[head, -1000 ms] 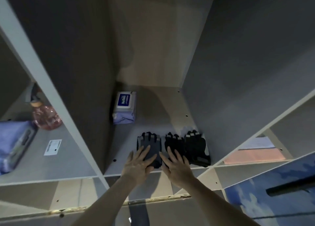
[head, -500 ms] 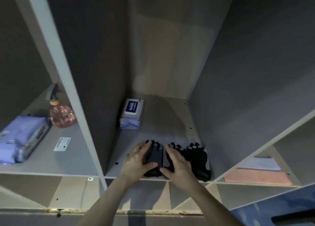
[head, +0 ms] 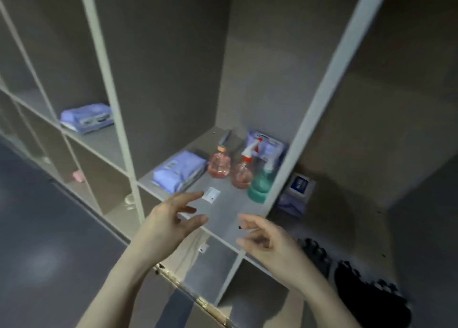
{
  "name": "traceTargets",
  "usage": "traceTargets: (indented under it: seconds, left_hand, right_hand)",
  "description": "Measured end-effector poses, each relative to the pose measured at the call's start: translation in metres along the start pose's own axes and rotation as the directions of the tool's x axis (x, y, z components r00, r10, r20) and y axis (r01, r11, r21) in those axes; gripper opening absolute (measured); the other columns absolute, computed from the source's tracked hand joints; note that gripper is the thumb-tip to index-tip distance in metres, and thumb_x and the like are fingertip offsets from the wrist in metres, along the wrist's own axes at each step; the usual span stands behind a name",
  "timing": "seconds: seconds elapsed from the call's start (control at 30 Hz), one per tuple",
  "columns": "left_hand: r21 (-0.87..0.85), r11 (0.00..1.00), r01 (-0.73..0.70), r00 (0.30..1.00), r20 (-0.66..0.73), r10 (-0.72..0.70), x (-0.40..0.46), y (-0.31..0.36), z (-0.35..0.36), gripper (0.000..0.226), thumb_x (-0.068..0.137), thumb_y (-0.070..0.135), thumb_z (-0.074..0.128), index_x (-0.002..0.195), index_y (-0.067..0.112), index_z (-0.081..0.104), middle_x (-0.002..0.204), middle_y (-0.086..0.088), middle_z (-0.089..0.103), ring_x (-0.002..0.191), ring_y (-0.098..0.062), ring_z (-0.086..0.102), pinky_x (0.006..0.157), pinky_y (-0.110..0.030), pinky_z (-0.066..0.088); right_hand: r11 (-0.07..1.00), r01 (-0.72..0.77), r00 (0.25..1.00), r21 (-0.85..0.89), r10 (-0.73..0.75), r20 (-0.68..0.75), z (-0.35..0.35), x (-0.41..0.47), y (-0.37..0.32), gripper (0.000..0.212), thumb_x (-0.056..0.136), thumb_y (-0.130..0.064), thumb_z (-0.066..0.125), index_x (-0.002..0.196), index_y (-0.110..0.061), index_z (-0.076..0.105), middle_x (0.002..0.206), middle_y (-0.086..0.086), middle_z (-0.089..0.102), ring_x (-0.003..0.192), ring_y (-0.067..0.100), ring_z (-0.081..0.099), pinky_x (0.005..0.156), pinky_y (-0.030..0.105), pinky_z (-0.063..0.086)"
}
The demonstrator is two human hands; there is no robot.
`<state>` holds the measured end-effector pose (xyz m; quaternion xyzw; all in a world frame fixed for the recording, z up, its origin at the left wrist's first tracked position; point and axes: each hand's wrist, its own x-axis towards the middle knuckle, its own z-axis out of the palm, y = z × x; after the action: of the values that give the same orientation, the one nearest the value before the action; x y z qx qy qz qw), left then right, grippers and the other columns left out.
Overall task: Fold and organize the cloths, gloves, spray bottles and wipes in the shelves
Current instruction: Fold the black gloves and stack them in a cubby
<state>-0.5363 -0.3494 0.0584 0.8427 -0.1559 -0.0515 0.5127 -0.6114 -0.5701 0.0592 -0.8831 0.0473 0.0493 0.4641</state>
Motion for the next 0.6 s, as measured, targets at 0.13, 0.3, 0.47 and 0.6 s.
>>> traceTargets:
  seconds: [0.13,0.3,0.47,0.6]
  left_hand:
    - [0.043,0.997,0.071,0.994,-0.082,-0.068,-0.011,-0.024,-0.067,0.047,0.072,0.048,0.072,0.116,0.036,0.063,0.111,0.015,0.061,0.093,0.009,0.061,0.086,-0.028,0.052]
    - [0.236,0.962,0.141,0.98,-0.173,-0.101,-0.014,-0.067,-0.167,0.039,0.082,0.045,0.068,0.12,0.038,0.061,0.113,0.02,0.057,0.097,0.005,0.06,0.087,-0.032,0.05]
    - [0.222,0.961,0.167,0.969,-0.218,-0.118,-0.003,-0.112,-0.278,0.04,0.08,0.046,0.068,0.118,0.036,0.063,0.108,0.021,0.059,0.096,0.005,0.061,0.086,-0.034,0.052]
    - [0.253,0.947,0.198,0.964,-0.224,-0.142,0.015,-0.152,-0.347,0.039,0.081,0.045,0.068,0.118,0.036,0.063,0.108,0.02,0.059,0.094,0.005,0.061,0.086,-0.032,0.052]
  right_hand:
    - [0.991,0.1,0.993,-0.091,-0.094,0.072,0.044,0.042,-0.05,0.04,0.086,-0.03,0.068,0.122,-0.041,0.054,0.116,-0.015,0.061,0.096,-0.008,0.058,0.084,0.012,0.045]
    - [0.953,0.191,0.976,-0.236,-0.158,0.152,0.113,0.1,-0.113,0.036,0.085,-0.038,0.066,0.12,-0.042,0.056,0.114,-0.018,0.062,0.099,-0.004,0.059,0.09,0.024,0.047]
    - [0.97,0.184,0.971,-0.162,-0.153,0.183,0.191,0.164,-0.181,0.038,0.084,-0.042,0.066,0.121,-0.041,0.056,0.109,-0.019,0.061,0.096,-0.002,0.061,0.09,0.027,0.05]
    - [0.974,0.183,0.971,-0.136,-0.157,0.181,0.245,0.21,-0.217,0.034,0.087,-0.033,0.066,0.106,-0.055,0.05,0.112,-0.015,0.061,0.095,0.001,0.061,0.086,0.02,0.048]
